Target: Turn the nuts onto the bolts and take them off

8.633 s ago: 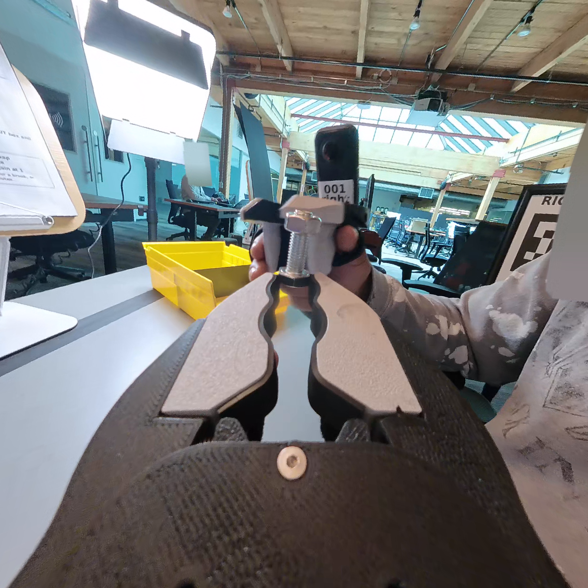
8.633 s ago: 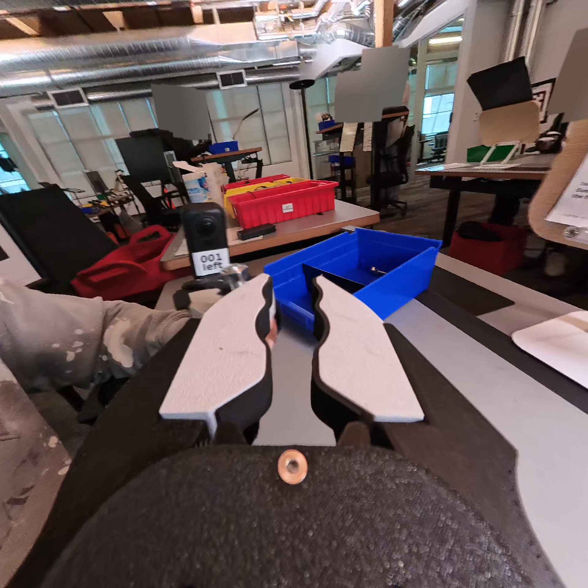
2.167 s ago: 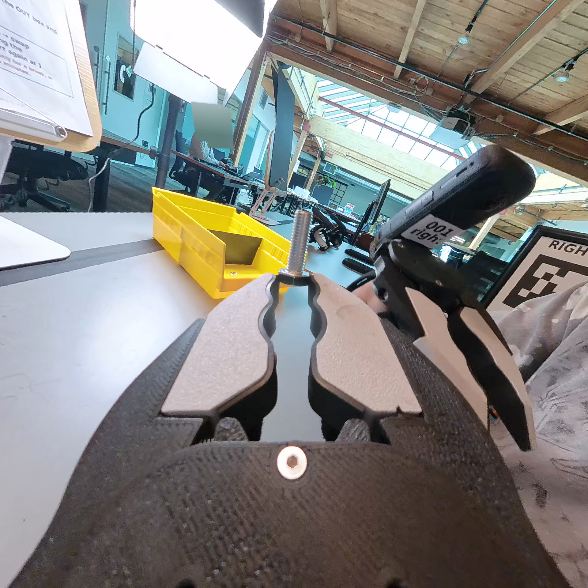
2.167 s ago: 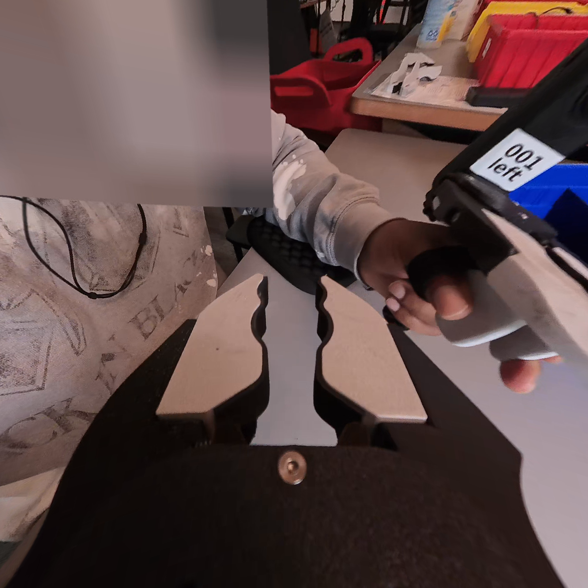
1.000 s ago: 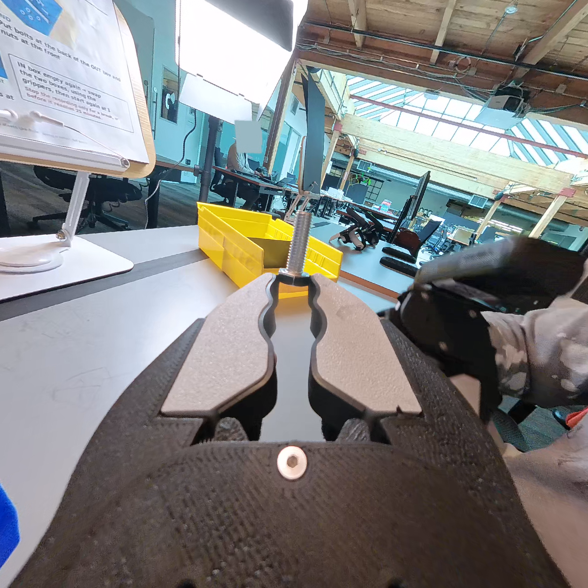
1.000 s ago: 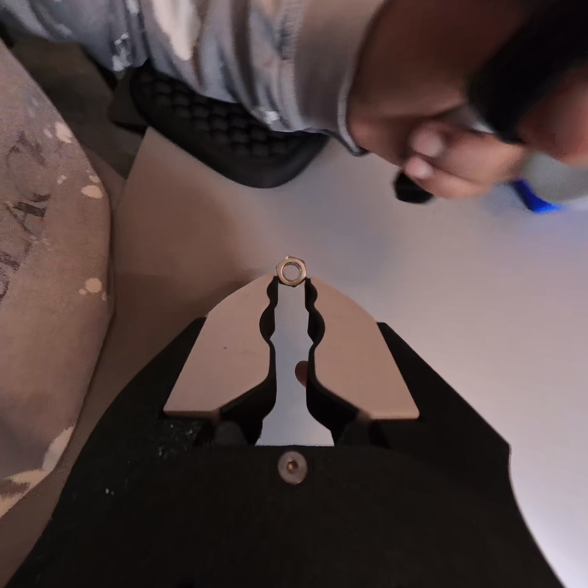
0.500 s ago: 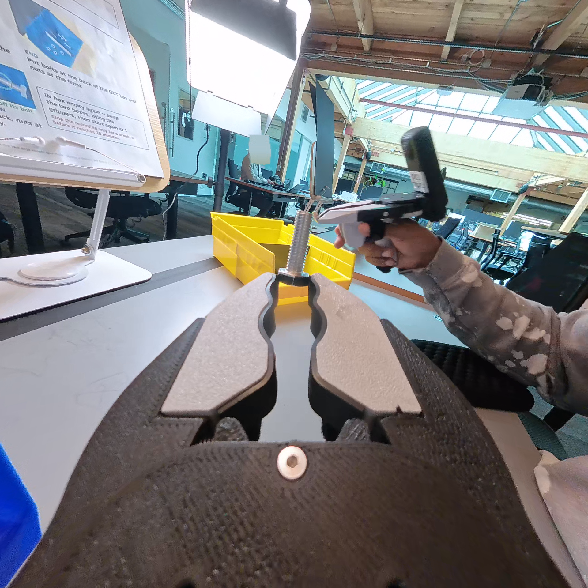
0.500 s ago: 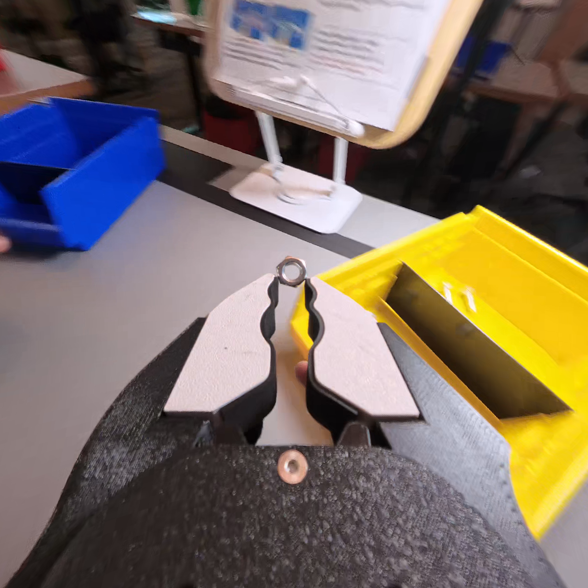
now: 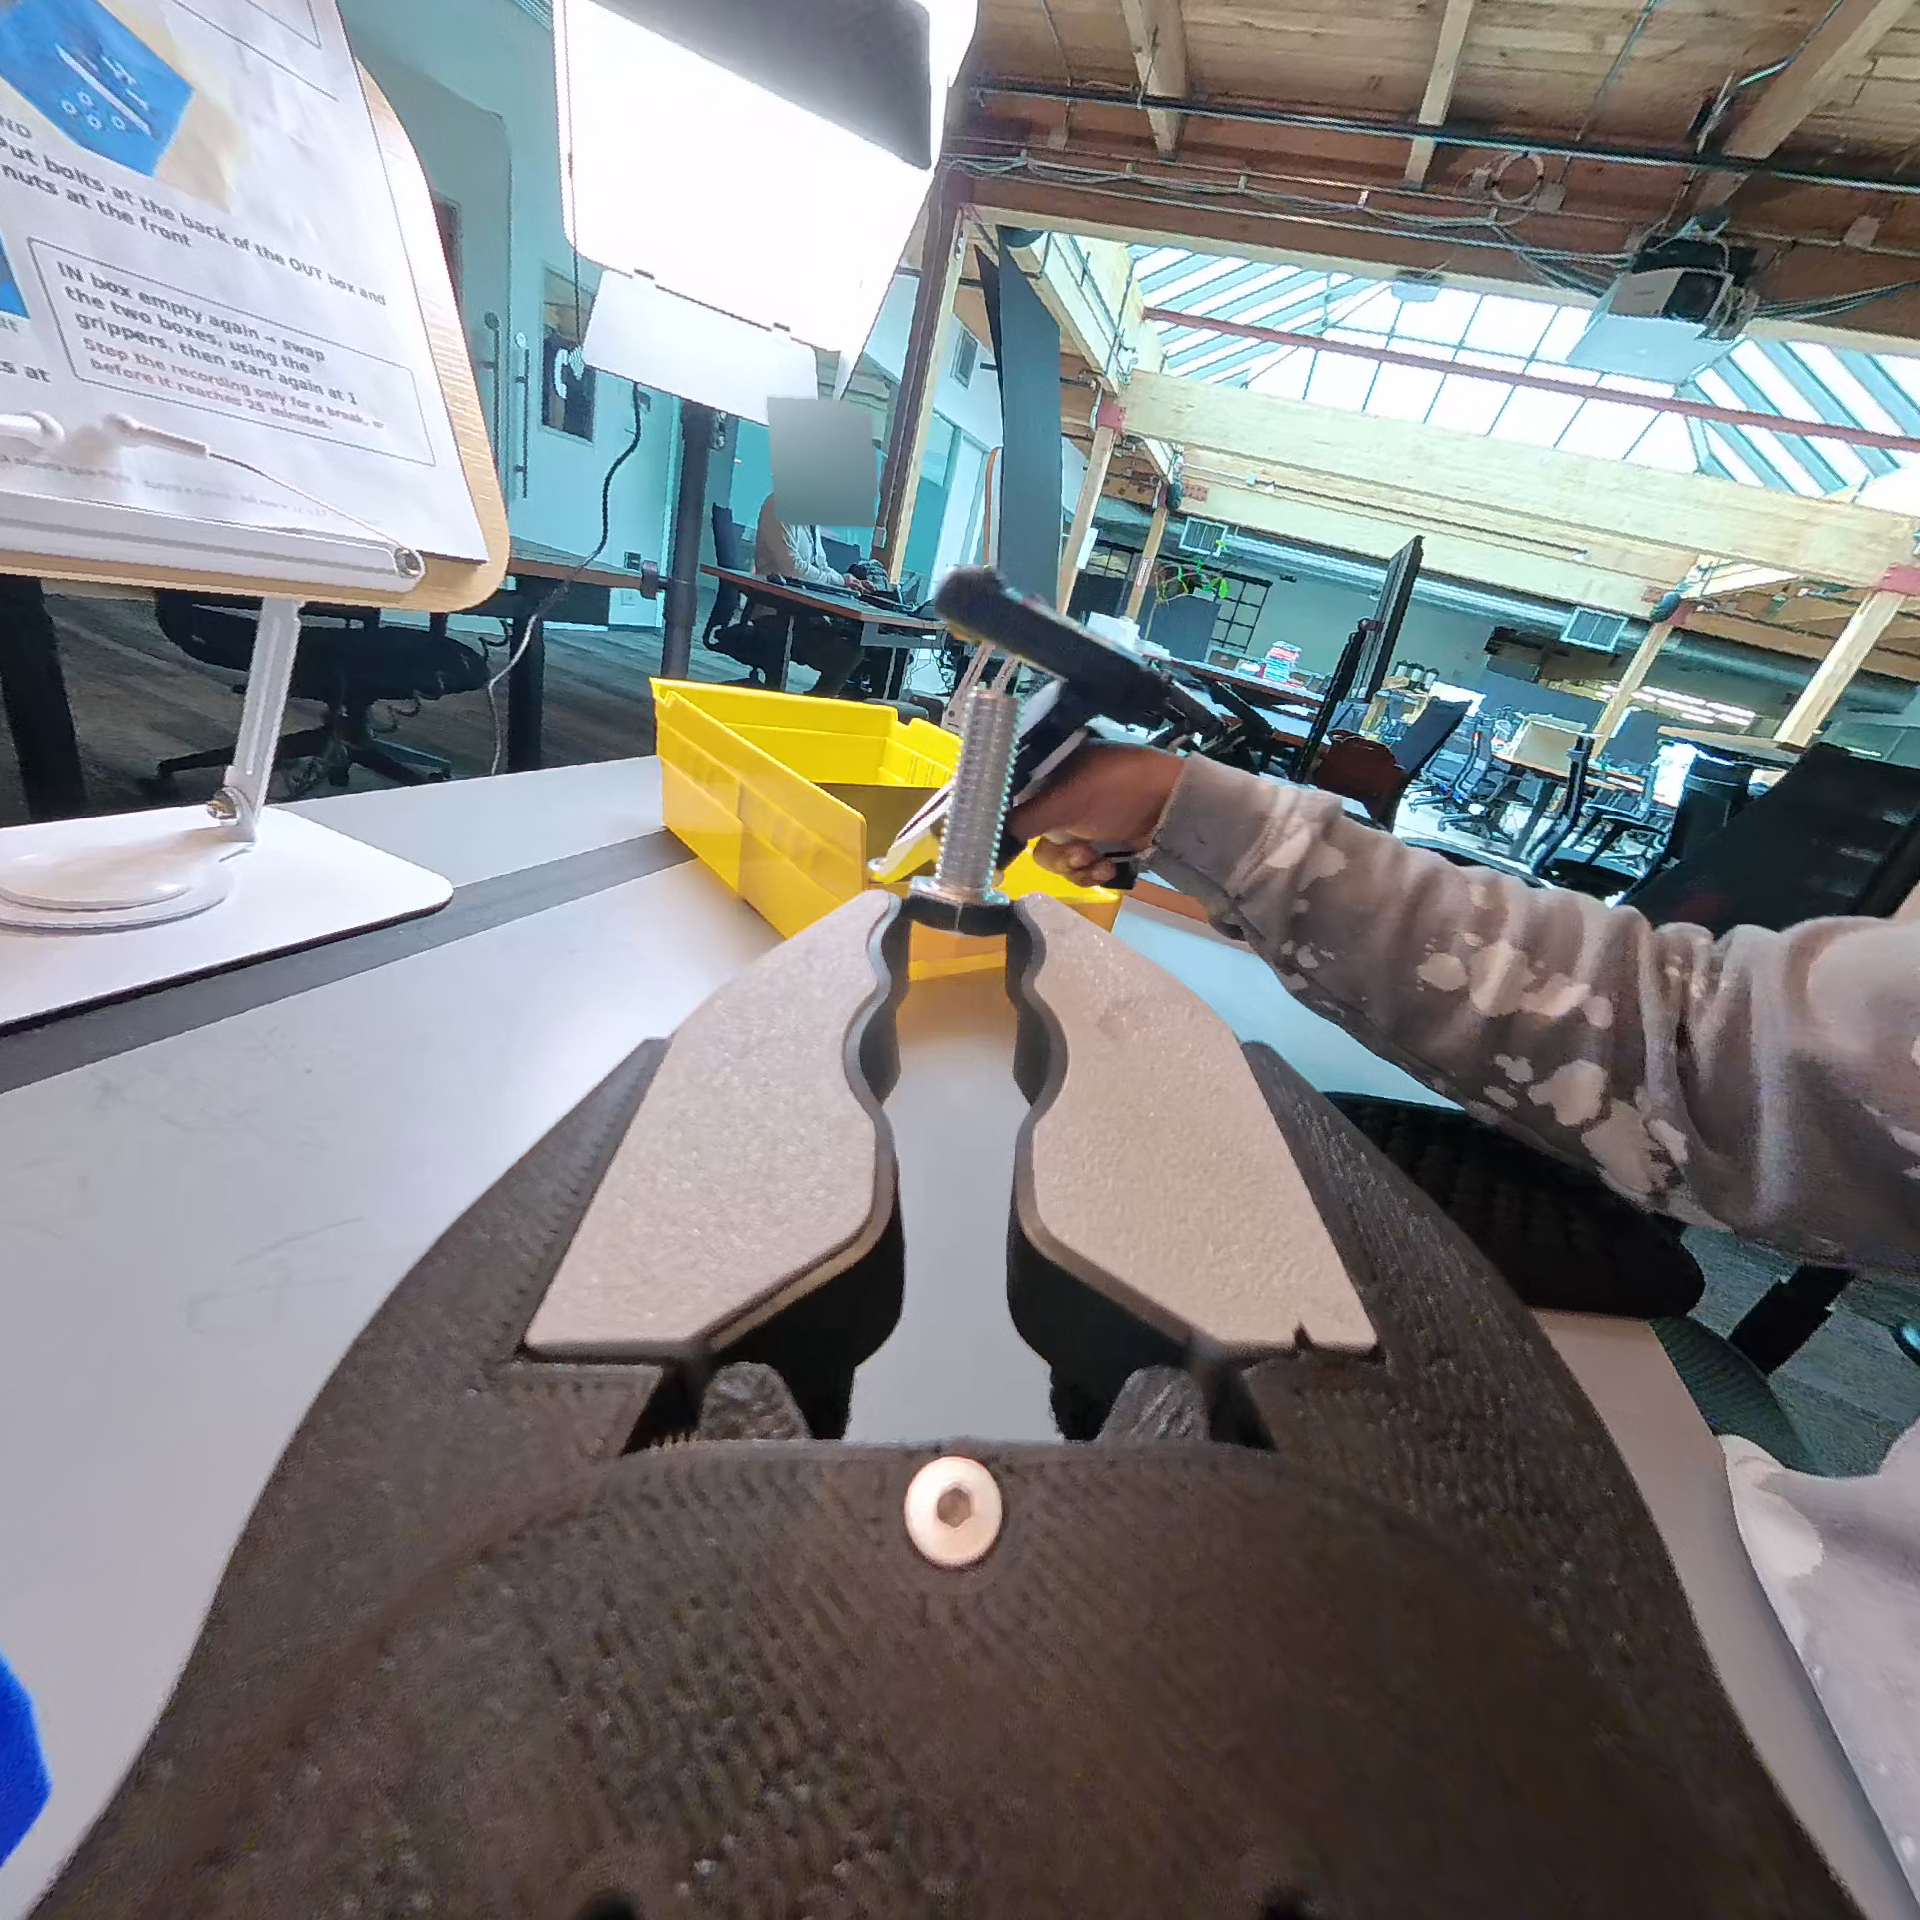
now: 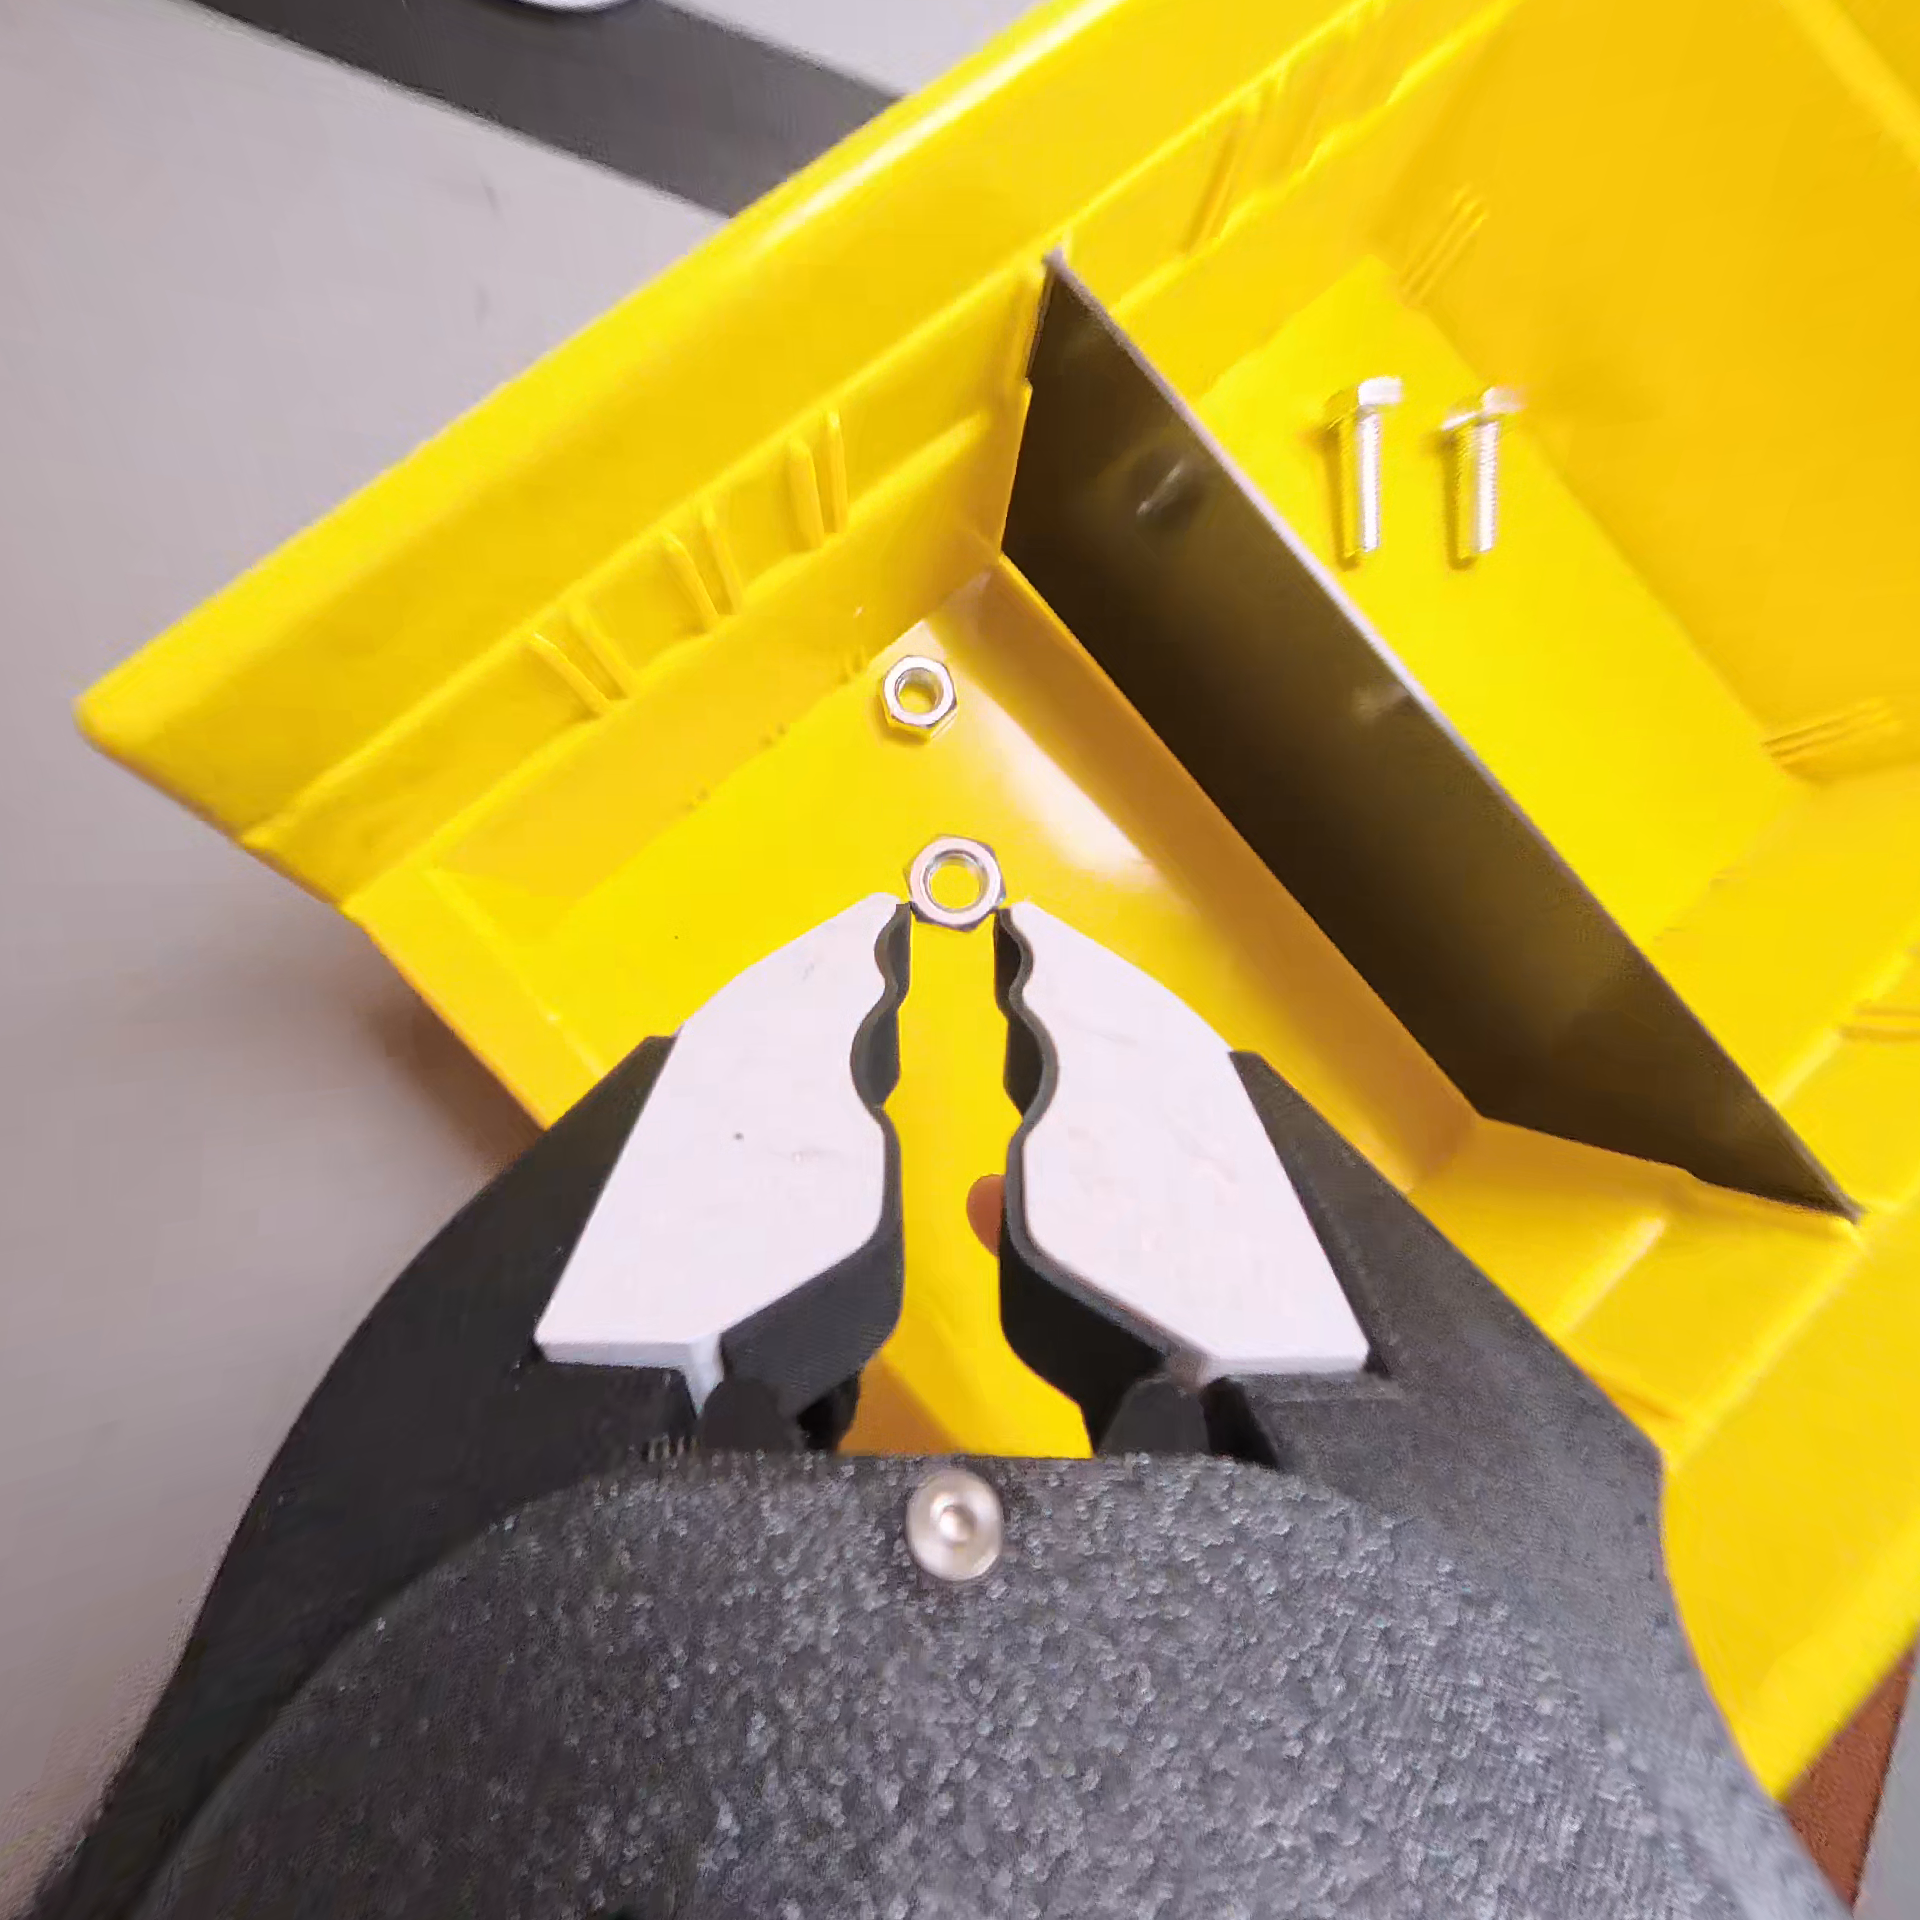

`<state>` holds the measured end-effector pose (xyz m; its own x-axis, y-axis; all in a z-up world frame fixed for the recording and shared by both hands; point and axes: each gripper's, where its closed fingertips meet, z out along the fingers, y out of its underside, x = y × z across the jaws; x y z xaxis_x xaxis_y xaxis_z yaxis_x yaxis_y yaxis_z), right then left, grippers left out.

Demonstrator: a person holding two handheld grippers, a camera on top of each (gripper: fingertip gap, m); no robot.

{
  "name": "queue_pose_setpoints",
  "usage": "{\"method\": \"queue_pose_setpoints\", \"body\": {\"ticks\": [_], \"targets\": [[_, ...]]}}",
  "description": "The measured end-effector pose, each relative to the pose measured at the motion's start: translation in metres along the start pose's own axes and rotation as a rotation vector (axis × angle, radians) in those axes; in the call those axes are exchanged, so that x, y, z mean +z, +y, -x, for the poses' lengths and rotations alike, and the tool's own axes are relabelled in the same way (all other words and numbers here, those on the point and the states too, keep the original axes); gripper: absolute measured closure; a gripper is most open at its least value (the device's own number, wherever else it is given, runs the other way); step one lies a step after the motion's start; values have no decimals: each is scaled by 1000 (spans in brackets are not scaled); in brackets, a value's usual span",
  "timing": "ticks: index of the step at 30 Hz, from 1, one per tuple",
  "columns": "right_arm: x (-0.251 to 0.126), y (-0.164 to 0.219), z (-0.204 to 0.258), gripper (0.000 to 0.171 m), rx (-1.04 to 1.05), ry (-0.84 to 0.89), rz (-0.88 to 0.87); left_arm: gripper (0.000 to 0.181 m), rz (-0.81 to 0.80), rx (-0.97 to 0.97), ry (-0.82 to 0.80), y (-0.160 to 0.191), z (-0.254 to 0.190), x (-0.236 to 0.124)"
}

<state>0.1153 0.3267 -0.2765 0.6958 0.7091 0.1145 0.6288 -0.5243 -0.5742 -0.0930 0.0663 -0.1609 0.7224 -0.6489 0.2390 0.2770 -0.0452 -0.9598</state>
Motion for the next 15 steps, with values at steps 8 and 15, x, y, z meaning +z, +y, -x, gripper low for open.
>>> {"method": "queue_pose_setpoints", "body": {"ticks": [8, 15], "targets": [[7, -4, 1, 147, -48, -14, -34, 163, 75, 59, 26, 14, -11, 7], [-108, -59, 149, 142, -650, -345, -593, 163, 317, -61, 48, 56, -12, 15]]}}
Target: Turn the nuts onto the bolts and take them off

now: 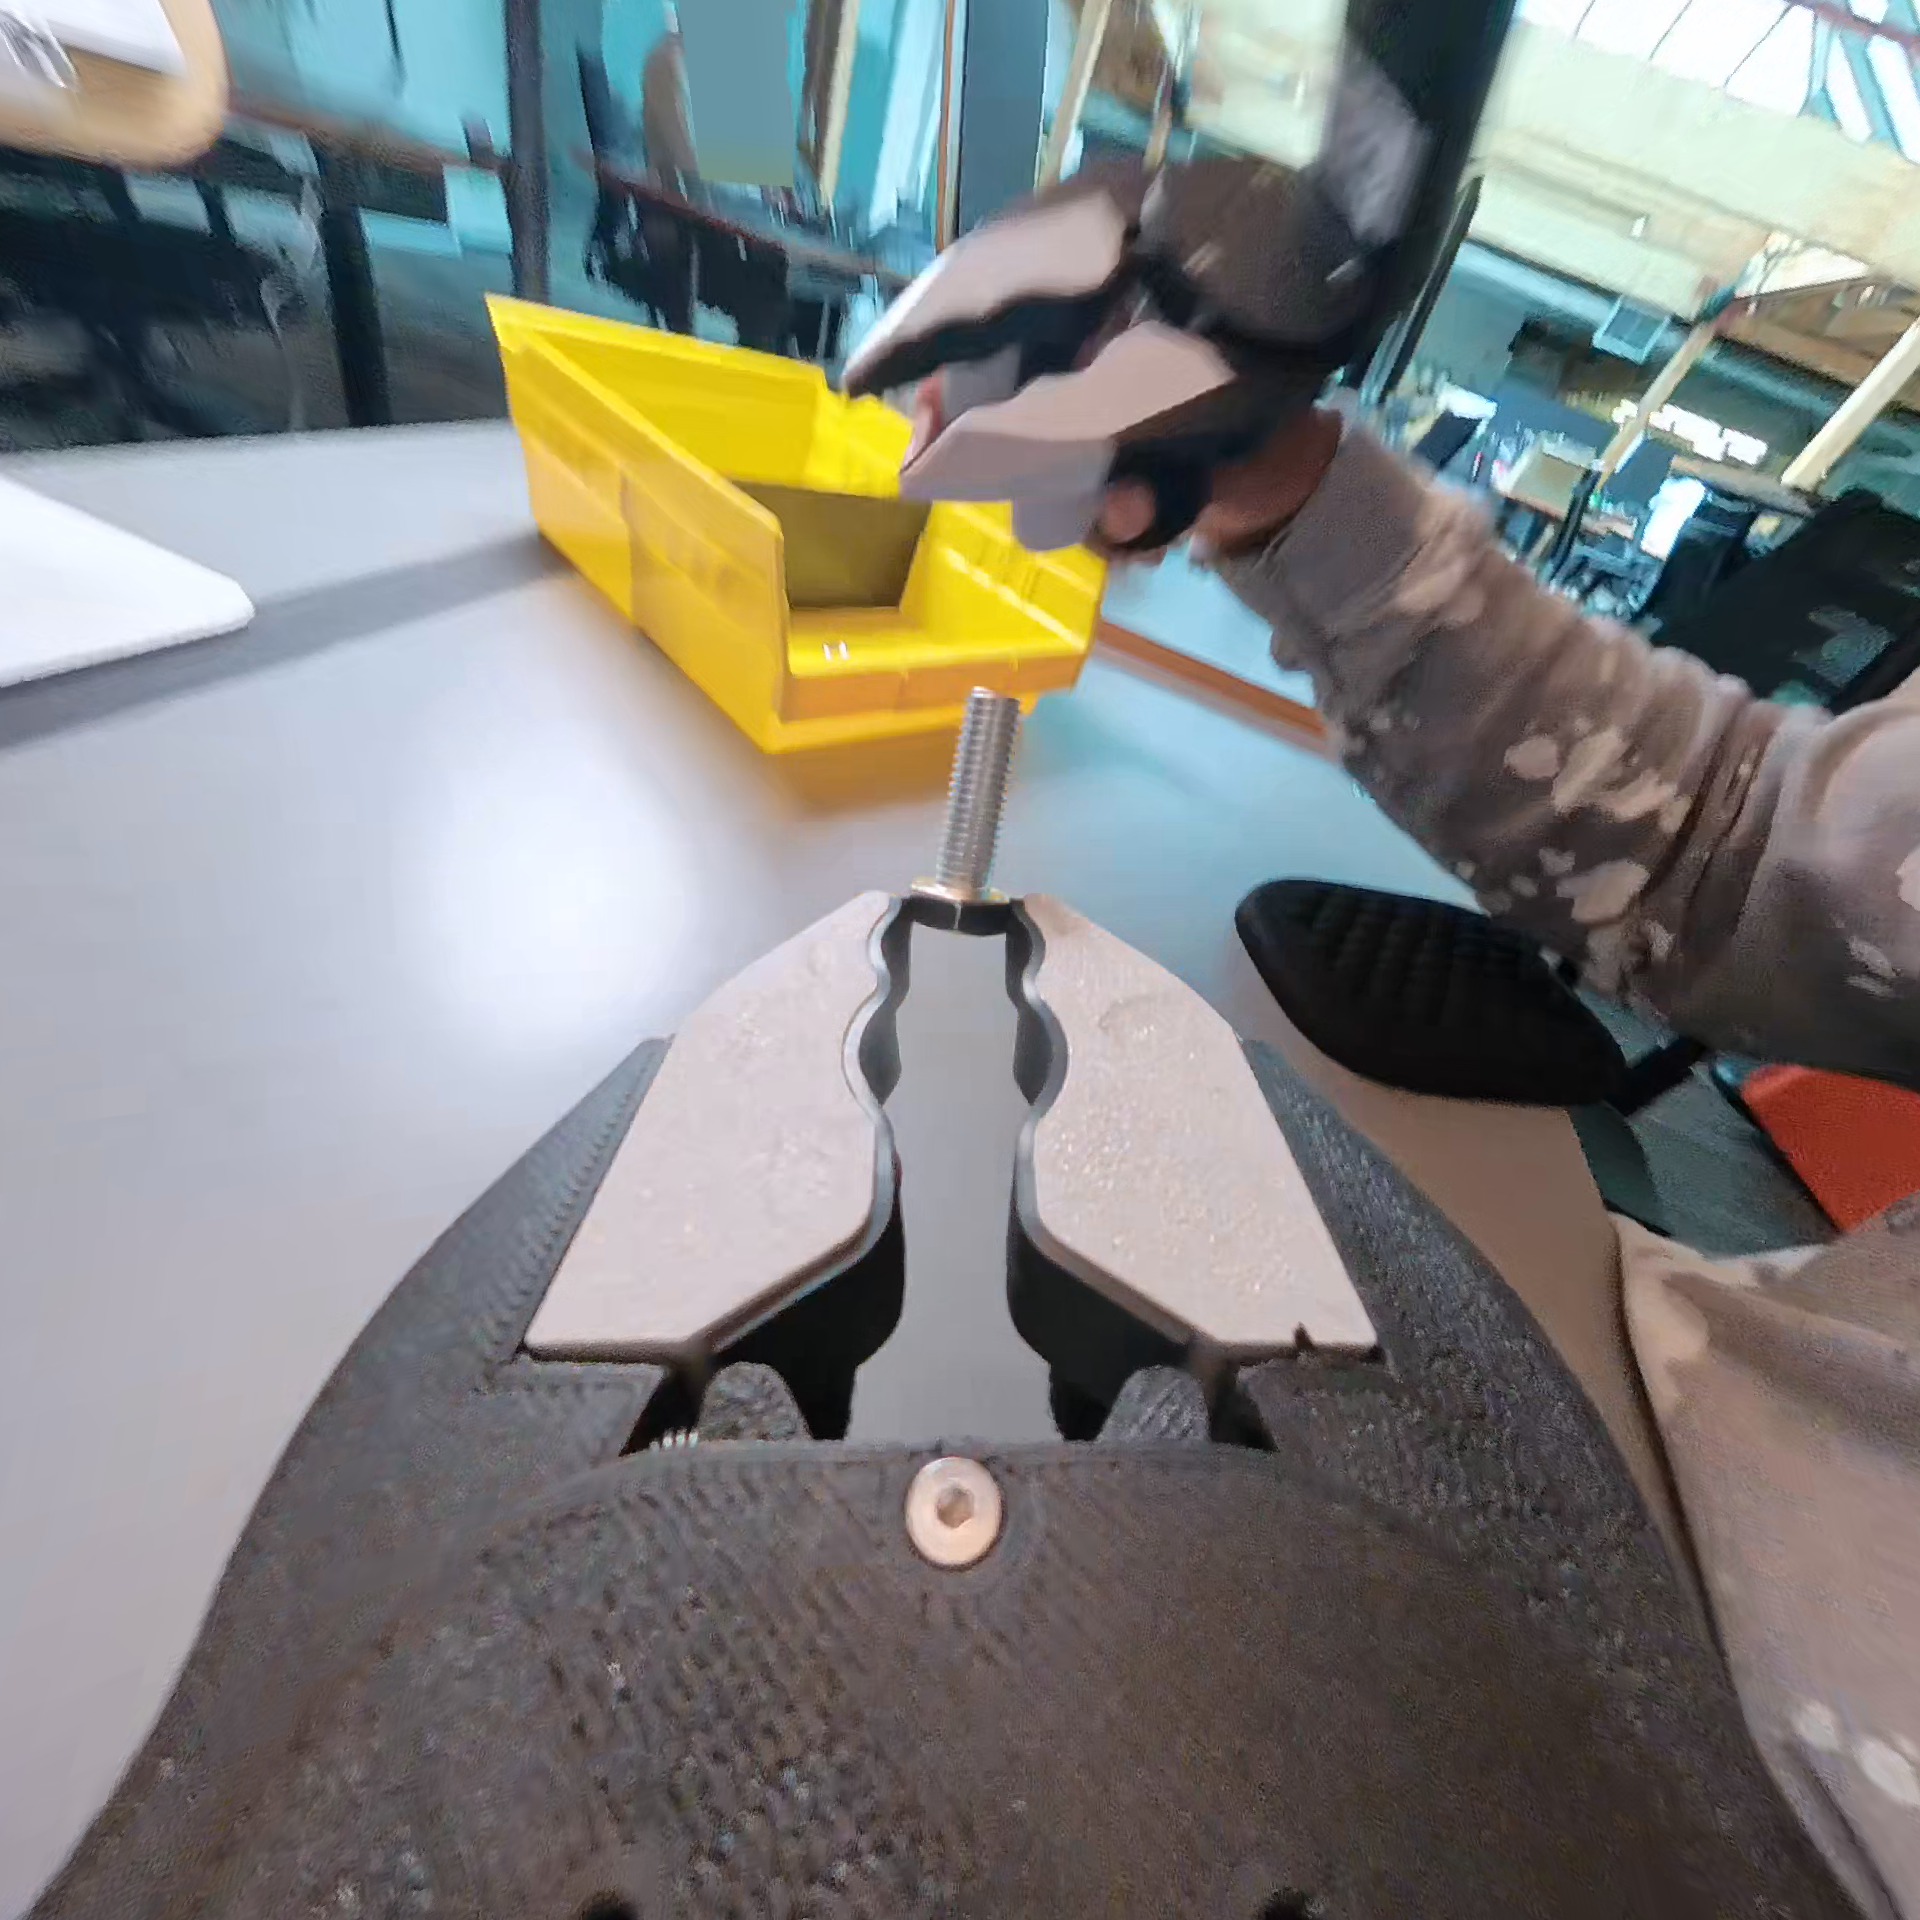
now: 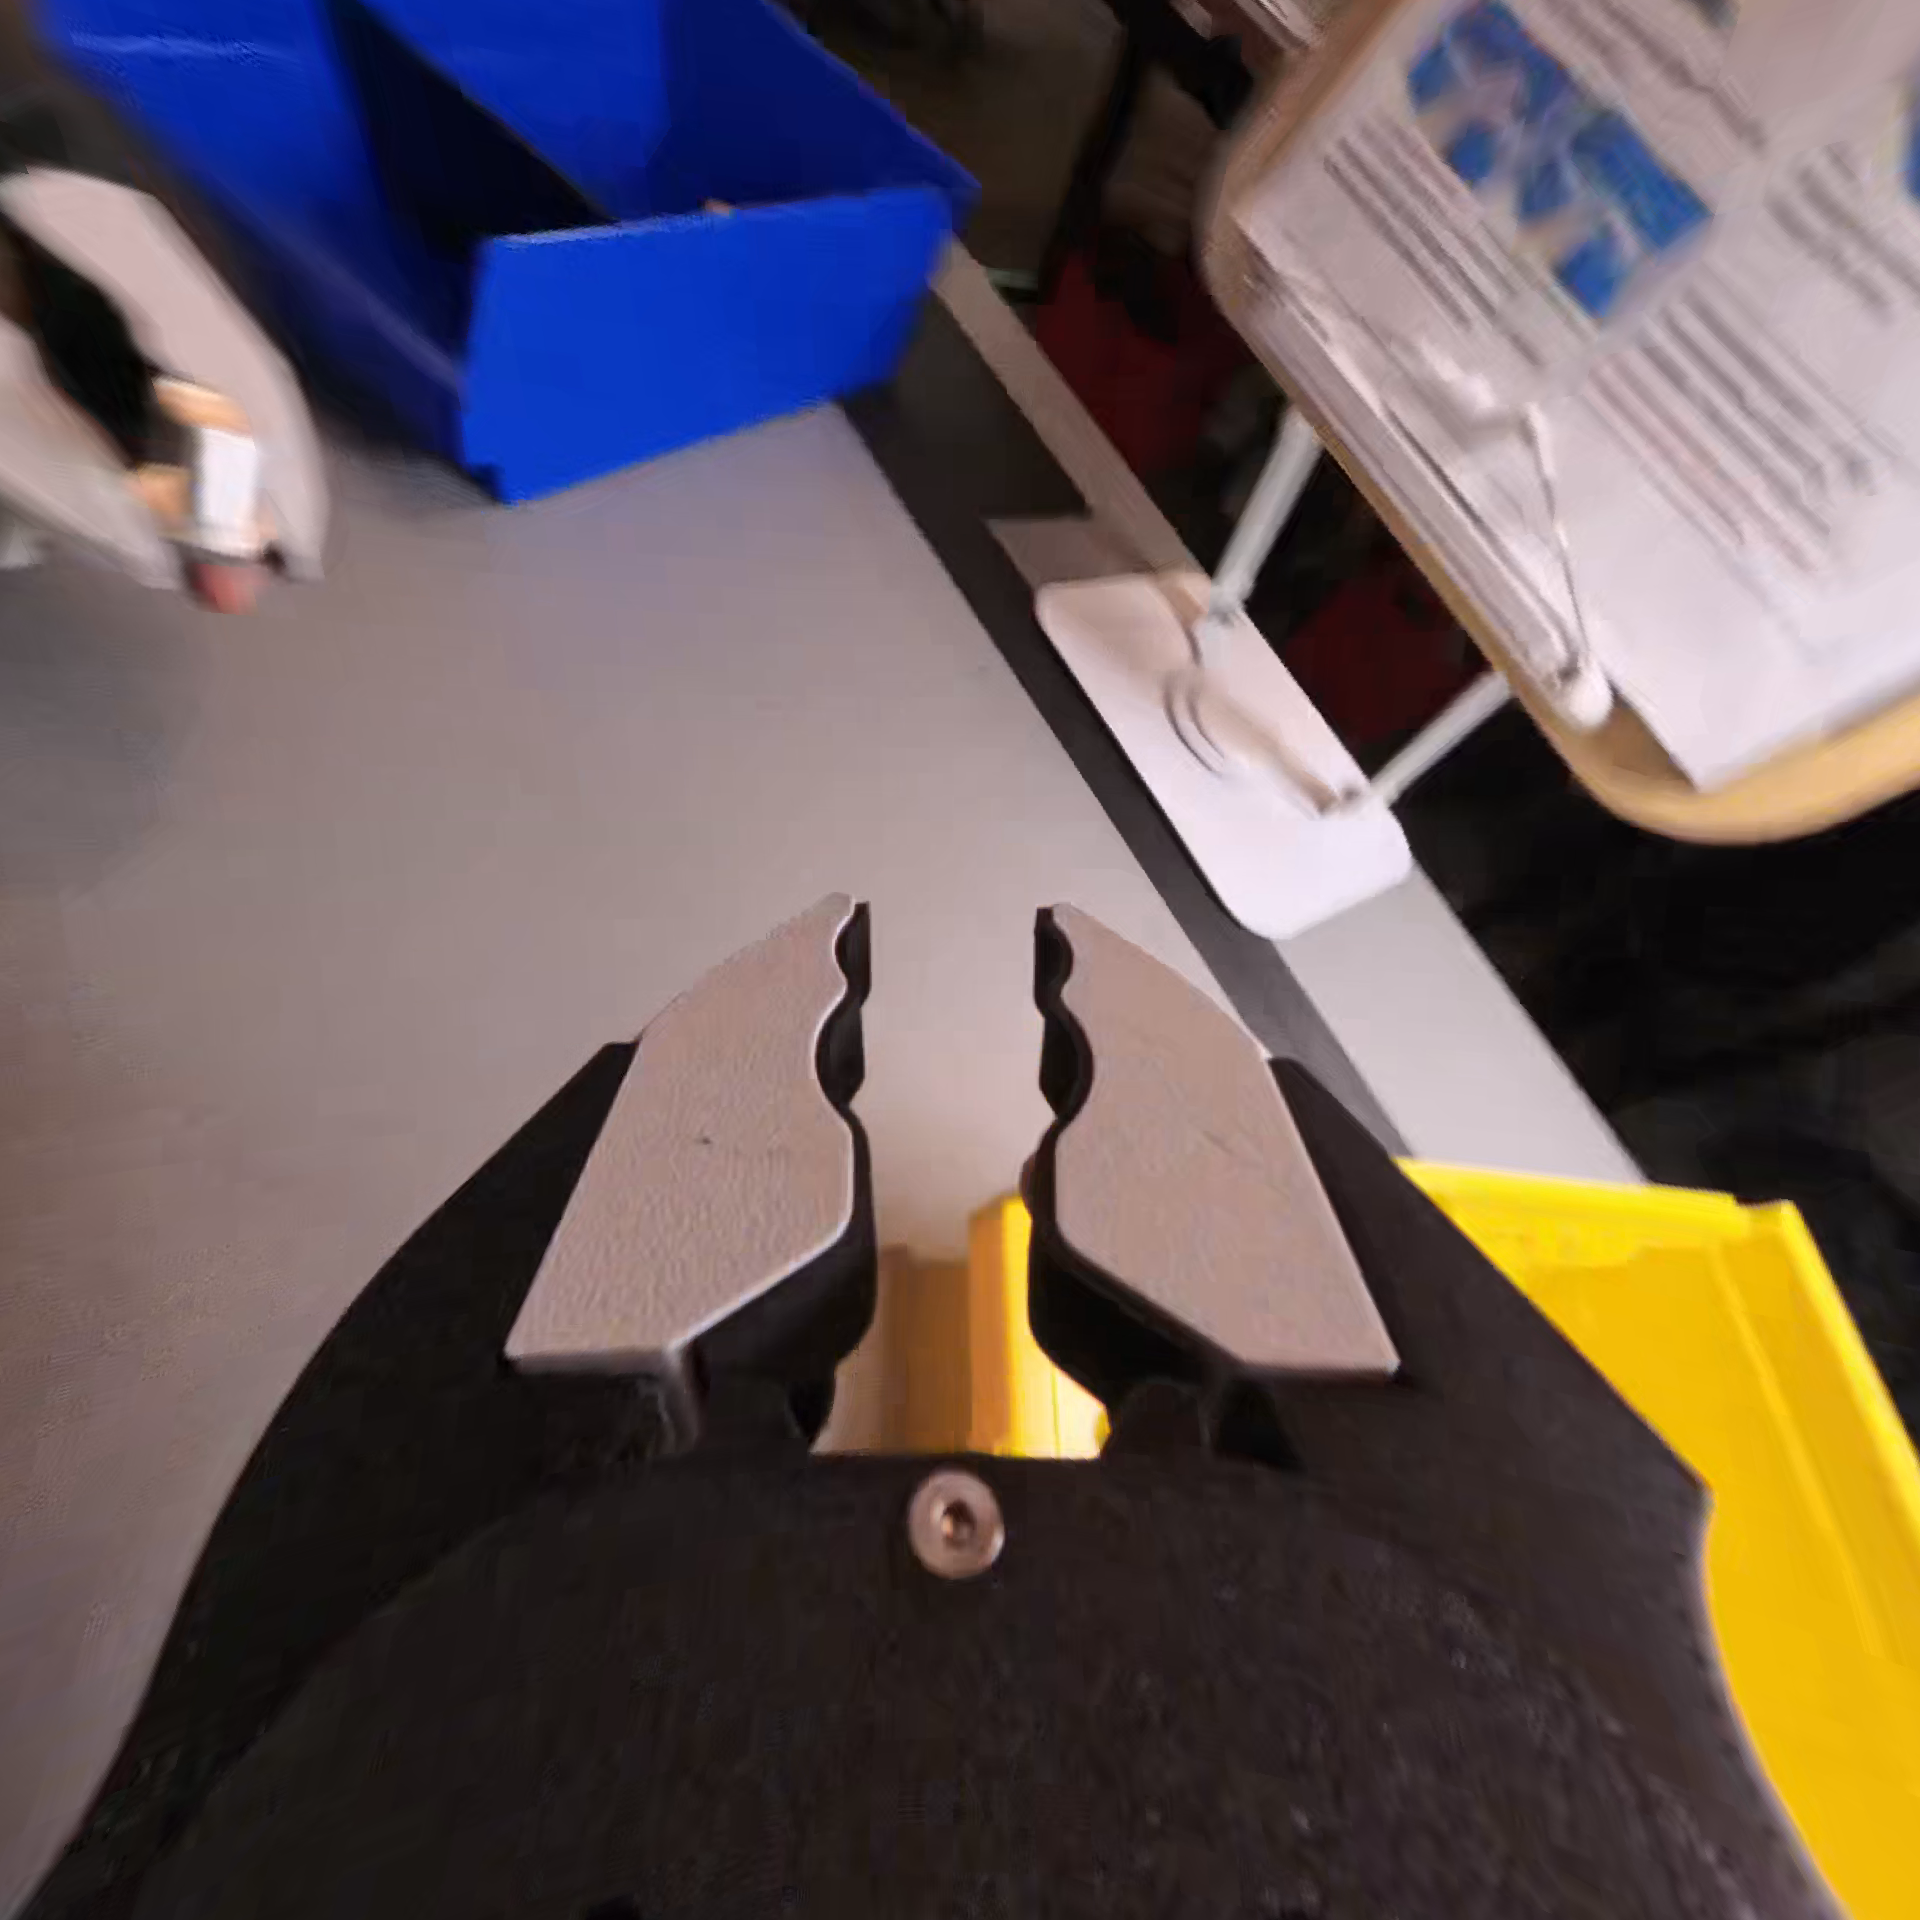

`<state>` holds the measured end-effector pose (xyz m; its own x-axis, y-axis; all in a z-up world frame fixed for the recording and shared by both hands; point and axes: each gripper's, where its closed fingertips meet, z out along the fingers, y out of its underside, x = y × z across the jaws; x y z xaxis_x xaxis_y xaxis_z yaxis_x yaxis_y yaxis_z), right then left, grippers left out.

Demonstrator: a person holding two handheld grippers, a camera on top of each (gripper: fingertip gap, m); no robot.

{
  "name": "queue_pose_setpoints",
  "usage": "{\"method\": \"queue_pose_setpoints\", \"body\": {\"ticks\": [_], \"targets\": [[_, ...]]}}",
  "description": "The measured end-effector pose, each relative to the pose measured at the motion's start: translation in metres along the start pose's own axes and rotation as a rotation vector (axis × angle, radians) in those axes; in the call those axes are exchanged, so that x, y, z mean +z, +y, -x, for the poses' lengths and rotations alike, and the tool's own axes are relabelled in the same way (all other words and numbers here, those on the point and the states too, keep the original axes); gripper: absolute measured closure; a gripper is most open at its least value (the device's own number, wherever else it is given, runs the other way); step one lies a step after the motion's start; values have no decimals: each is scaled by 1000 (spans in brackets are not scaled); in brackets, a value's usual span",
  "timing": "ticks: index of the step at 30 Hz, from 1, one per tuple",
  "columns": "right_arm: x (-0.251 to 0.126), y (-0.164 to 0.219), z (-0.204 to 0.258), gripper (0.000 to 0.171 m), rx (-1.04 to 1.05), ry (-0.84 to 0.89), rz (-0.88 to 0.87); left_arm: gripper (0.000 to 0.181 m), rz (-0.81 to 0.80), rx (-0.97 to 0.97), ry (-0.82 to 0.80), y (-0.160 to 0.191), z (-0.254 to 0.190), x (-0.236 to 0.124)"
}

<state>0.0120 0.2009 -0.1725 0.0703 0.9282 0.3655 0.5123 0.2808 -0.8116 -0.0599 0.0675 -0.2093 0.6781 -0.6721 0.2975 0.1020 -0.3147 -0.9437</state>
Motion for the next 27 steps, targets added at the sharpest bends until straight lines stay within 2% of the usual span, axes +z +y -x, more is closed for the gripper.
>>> {"method": "queue_pose_setpoints", "body": {"ticks": [3, 6, 10, 13, 14, 16, 19, 21, 24, 27], "targets": [[4, -27, 67, 142, -303, -152, -6, 163, 120, -56, 12, 20, -1, 8], [14, -21, 114, 141, -574, -208, 58, 163, 221, -91, 25, 37, -5, 13], [26, -17, 149, 140, -818, -182, 32, 163, 344, -112, 10, 58, -6, 17], [37, -3, 163, 140, -975, -173, 93, 163, 393, -114, 17, 66, -10, 18], [40, 2, 168, 142, -1004, -179, 108, 163, 402, -112, 17, 67, -11, 19], [46, 8, 170, 160, -1056, -144, 127, 163, 410, -106, 13, 68, -11, 18], [48, 9, 167, 162, -959, -148, 129, 161, 350, -98, -3, 58, -7, 17], [48, 9, 153, 162, -840, -136, 130, 148, 268, -82, -31, 43, -1, 15], [45, 11, 115, 161, -680, -65, 136, 146, 169, -53, -69, 25, 7, 9], [37, 12, 56, 162, -510, 74, 134, 145, 88, -17, -114, 12, 14, 3]]}}
